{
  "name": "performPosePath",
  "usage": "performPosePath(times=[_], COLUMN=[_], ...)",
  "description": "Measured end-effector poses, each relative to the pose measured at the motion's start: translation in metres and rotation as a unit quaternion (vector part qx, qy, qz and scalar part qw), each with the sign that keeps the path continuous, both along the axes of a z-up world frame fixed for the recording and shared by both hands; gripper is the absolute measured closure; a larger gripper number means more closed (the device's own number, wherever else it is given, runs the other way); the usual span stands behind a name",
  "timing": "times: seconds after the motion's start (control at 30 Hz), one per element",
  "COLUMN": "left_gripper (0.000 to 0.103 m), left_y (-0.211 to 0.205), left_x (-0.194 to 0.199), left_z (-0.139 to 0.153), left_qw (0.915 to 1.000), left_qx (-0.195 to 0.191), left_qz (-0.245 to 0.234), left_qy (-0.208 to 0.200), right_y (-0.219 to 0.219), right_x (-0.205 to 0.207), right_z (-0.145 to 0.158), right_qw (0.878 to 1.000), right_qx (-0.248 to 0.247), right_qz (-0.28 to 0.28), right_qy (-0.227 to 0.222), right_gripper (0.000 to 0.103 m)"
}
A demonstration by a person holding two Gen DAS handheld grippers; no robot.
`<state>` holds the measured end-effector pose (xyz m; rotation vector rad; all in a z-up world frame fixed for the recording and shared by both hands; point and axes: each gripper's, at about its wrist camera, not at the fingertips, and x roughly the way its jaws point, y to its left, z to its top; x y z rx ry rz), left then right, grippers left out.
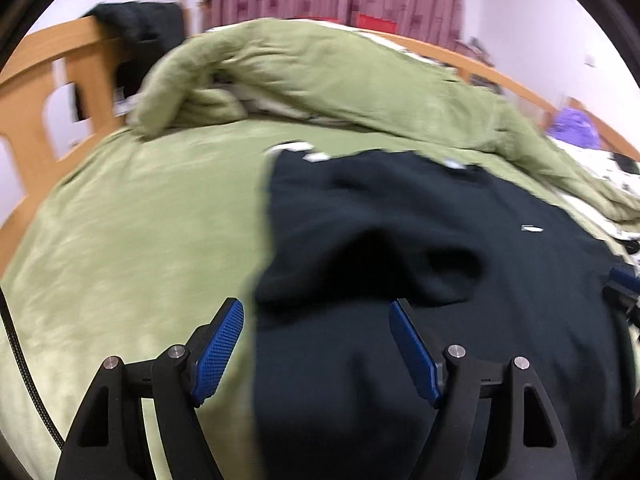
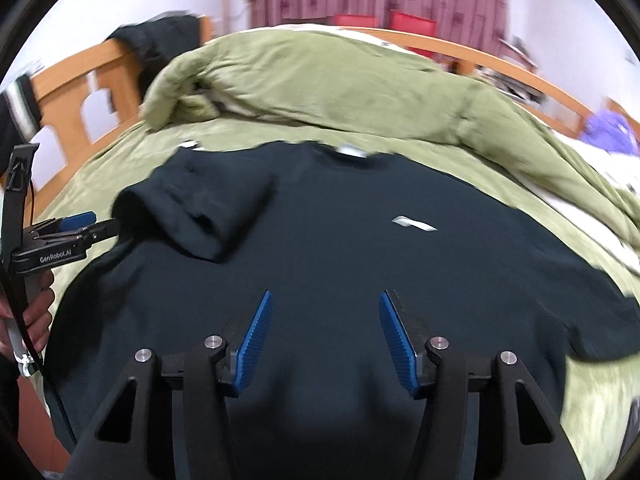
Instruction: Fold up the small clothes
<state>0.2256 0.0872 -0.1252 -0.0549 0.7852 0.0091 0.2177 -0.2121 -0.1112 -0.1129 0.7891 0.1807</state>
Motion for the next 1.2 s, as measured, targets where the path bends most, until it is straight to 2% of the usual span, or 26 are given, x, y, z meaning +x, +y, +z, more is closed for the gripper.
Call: performPosePath(times=[0.2,0.3,0.47,0.57,0.67,0.7,0.73,0.77,0.9,1.03,1.2], left_gripper=[0.029,0.029,0.029,0.029,0.029,0.029,0.029,0.029,0.029,0.029,0.029], left_y=[0.069,0.092,0.111,0.118,0.118,0.116,0.114,0.112,0.103,0.091,0.060], left_x=[-0.006,-0.006,-0.005,-0.004,-0.005,-0.006,-0.006,-0.006,-0.010,-0.014,-0.008], left_z=[-0.019,-0.032,-0.051,-0.060,-0.062,-0.062,-0.062,-0.062,-0.054,-0.039,-0.025], left_qw=[0.9976,0.9959,0.9951,0.9945,0.9947,0.9949,0.9950,0.9951,0.9957,0.9970,0.9985], left_qx=[0.025,0.030,0.009,-0.014,-0.015,-0.012,-0.008,-0.002,0.001,-0.024,-0.040], left_qz=[0.063,0.082,0.092,0.093,0.091,0.090,0.089,0.088,0.084,0.071,0.037], left_qy=[0.017,0.021,0.036,0.046,0.045,0.044,0.045,0.044,0.038,0.022,0.009], right_y=[0.071,0.105,0.151,0.165,0.169,0.168,0.165,0.161,0.127,0.057,-0.021], right_x=[0.046,0.071,0.104,0.120,0.136,0.139,0.140,0.139,0.132,0.112,0.095], right_z=[-0.007,-0.018,-0.049,-0.071,-0.090,-0.094,-0.093,-0.089,-0.063,-0.027,-0.015], right_qw=[0.998,0.996,0.989,0.987,0.987,0.987,0.988,0.990,0.996,0.999,0.996], right_qx=[-0.002,-0.028,-0.078,-0.100,-0.107,-0.104,-0.096,-0.088,-0.032,0.019,0.038], right_qz=[0.061,0.087,0.122,0.127,0.121,0.119,0.115,0.112,0.082,0.012,-0.068], right_qy=[-0.016,-0.021,-0.020,-0.010,0.014,0.022,0.018,0.014,-0.003,-0.034,-0.033], right_gripper=[0.046,0.044,0.041,0.039,0.037,0.045,0.057,0.093,0.096,0.096,0.095])
